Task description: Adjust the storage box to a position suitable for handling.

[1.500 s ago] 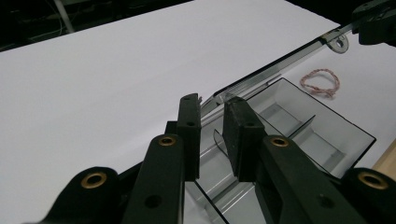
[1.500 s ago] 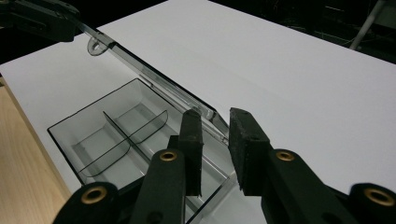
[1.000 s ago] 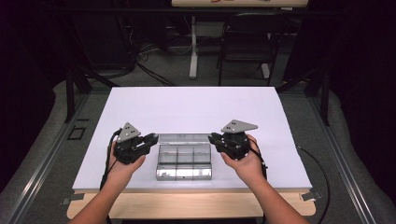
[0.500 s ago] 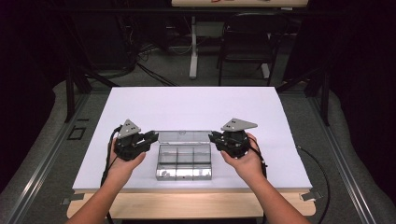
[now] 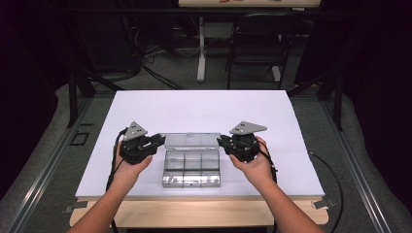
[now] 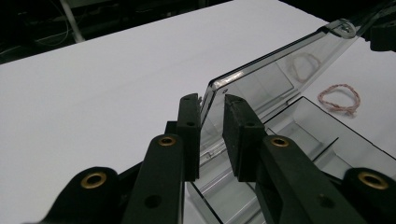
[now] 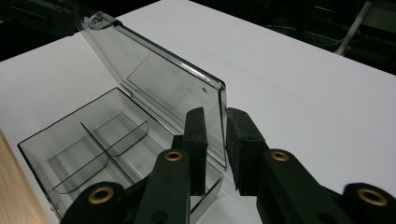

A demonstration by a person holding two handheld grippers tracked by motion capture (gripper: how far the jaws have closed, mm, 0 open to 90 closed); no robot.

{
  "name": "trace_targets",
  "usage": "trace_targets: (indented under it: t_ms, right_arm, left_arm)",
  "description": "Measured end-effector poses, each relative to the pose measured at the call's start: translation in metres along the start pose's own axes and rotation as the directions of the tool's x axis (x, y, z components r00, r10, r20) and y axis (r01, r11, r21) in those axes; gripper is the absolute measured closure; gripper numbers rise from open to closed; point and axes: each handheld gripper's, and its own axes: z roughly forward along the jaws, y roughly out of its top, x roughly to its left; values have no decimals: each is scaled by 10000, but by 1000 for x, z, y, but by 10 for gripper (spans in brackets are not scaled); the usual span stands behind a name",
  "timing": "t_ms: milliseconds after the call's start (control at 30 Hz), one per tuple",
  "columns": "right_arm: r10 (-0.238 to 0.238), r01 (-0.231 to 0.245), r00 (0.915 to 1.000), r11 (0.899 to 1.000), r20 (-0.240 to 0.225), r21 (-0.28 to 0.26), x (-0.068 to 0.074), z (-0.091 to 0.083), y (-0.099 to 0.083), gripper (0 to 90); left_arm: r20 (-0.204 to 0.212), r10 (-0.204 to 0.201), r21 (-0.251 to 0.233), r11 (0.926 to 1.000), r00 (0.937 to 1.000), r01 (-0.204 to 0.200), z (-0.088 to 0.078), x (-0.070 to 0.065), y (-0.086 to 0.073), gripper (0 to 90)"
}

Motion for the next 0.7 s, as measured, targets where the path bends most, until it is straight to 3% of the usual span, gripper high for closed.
trace_targets:
  t_ms: [500,700]
  right_arm:
    - [246,-255,9994,9987,-229,-430,-7,4,1,812]
    - [-5,3,10000,9990,-47,-443,-7,9,-1,810]
  left_arm:
    - [126,-78,46,10000,9999,78,4,4,2,763]
    - [117,-132,37,9999,9998,132,8,6,3,760]
